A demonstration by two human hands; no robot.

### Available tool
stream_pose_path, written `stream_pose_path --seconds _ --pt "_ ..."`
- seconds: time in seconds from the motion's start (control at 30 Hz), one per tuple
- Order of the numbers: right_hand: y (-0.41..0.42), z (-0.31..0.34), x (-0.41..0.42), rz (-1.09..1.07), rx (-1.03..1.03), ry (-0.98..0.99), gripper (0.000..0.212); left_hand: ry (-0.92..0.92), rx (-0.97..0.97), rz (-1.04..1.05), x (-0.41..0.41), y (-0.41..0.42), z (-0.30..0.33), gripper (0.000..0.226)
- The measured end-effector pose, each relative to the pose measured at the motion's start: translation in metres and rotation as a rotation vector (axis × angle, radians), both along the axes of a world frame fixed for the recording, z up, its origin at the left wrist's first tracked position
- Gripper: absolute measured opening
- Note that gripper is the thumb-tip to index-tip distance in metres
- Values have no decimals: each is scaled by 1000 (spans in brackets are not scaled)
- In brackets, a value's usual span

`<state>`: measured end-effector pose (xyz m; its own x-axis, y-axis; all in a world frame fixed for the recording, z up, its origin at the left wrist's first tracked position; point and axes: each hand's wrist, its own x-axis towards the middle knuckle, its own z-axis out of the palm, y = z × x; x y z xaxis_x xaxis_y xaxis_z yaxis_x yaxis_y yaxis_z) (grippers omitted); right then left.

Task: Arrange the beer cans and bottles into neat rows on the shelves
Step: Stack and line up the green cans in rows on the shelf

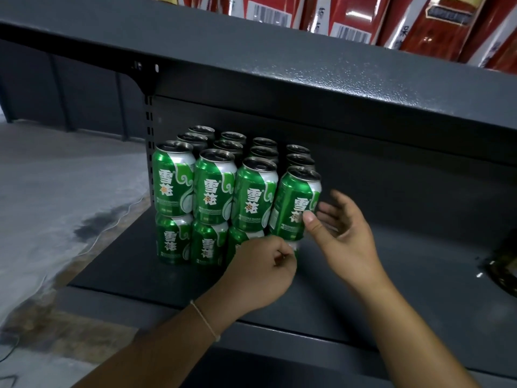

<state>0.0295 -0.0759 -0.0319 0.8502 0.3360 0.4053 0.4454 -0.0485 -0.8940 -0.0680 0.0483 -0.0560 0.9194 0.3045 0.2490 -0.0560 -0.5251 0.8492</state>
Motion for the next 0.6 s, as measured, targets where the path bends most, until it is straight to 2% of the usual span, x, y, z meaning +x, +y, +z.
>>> stream_pose_path --seconds 0.23,0.6 --pt "-69 8 14 -167 22 -30 42 -91 -39 -118 34 -54 5 19" --pt "-239 24 64 -353 -2 -97 36 -79 -99 -285 130 -204 28 36"
